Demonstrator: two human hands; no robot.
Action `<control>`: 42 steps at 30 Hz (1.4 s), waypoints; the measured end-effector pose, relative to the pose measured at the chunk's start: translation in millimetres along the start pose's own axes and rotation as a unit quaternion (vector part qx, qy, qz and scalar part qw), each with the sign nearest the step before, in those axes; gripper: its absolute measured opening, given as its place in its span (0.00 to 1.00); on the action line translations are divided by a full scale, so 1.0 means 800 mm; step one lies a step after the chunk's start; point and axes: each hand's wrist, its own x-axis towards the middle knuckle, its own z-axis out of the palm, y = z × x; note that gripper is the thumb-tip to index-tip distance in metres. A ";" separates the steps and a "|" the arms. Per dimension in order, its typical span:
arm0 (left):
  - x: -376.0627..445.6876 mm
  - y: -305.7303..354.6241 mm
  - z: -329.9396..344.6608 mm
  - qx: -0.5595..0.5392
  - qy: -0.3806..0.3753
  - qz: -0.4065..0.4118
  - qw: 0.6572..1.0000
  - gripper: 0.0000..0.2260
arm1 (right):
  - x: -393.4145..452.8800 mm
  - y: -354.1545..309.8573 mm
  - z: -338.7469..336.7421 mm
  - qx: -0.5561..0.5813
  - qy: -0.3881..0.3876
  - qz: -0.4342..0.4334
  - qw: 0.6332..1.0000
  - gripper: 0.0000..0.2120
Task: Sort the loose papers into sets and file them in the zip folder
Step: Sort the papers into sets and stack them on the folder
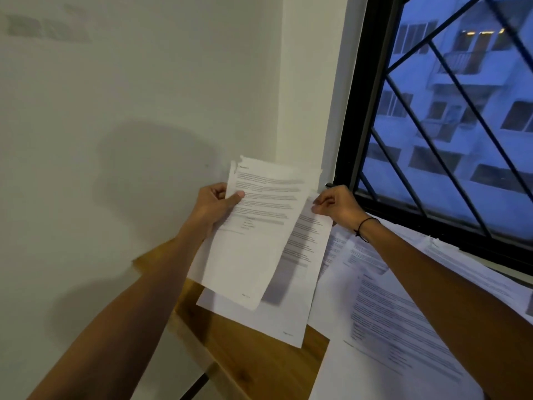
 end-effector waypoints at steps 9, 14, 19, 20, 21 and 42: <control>-0.013 -0.015 0.041 0.063 -0.083 -0.023 0.994 0.19 | 0.007 0.010 -0.006 0.085 0.036 0.060 0.994 0.07; -0.011 -0.023 0.054 0.023 -0.050 -0.008 0.998 0.25 | -0.011 -0.002 -0.015 0.310 0.056 0.132 0.940 0.29; 0.000 -0.021 0.063 -0.014 -0.032 0.012 0.999 0.16 | -0.044 -0.001 -0.021 0.420 -0.031 0.133 0.897 0.34; 0.002 -0.019 0.067 -0.024 -0.032 0.011 0.999 0.16 | -0.047 0.000 -0.019 0.416 -0.040 0.124 0.900 0.30; 0.003 -0.017 0.071 -0.035 -0.034 0.010 0.999 0.15 | -0.047 0.002 -0.016 0.421 -0.047 0.112 0.899 0.26; 0.000 0.036 0.143 -0.014 -0.116 0.036 0.992 0.13 | -0.020 -0.021 -0.024 0.309 0.105 0.020 0.945 0.15</control>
